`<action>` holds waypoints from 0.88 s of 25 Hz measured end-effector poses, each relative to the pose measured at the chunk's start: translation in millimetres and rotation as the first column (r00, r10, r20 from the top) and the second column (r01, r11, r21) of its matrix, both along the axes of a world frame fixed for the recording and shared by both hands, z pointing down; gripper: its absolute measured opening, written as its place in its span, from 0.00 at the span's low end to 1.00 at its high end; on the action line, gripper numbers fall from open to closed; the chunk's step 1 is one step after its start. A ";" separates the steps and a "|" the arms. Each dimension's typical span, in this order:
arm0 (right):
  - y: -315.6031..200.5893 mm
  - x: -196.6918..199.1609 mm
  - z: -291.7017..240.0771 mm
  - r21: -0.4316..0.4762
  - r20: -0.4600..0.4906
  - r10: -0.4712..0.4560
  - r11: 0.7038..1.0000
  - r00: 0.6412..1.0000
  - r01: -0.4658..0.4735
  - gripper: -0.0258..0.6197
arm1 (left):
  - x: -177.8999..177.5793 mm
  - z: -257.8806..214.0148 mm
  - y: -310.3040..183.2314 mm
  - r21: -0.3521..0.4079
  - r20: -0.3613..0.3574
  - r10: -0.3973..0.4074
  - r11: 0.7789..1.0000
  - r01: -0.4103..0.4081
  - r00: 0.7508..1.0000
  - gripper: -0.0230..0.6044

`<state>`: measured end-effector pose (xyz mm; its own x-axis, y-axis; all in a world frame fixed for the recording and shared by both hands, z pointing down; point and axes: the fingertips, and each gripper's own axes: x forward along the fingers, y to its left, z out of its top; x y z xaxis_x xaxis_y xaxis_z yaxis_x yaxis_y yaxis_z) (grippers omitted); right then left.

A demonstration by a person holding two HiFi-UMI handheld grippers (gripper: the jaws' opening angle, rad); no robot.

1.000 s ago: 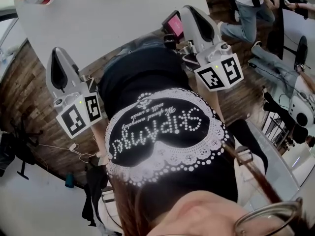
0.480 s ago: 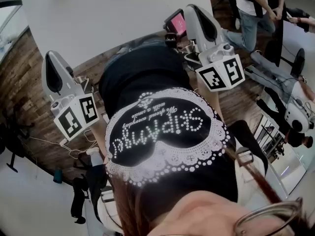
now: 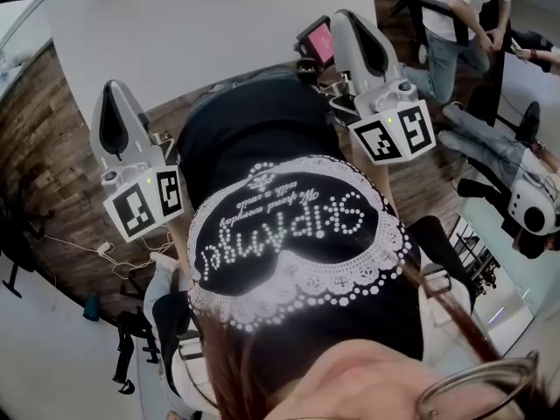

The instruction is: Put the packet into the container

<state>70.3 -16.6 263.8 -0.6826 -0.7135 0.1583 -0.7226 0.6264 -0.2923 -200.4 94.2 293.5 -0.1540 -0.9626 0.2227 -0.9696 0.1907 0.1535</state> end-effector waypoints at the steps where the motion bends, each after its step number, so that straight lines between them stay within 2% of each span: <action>1: -2.1 2.1 -1.1 0.003 -0.002 0.002 1.000 1.000 -0.002 0.04 | 7.6 -1.6 -4.2 0.009 -0.010 0.026 1.000 -0.026 1.000 0.04; 6: -16.1 16.0 -1.6 0.004 -0.010 0.005 1.000 1.000 -0.005 0.04 | 33.9 -7.0 -24.9 0.036 -0.020 0.073 0.997 -0.072 0.997 0.04; 16: -34.9 28.6 -2.7 -0.002 -0.020 -0.005 1.000 1.000 0.005 0.04 | 49.8 -5.4 -39.9 0.024 -0.037 0.080 0.997 -0.079 0.996 0.04; 22: -39.3 24.4 4.8 -0.009 -0.027 -0.012 1.000 1.000 0.012 0.04 | 47.4 0.6 -43.5 0.022 -0.043 0.073 0.997 -0.072 0.996 0.04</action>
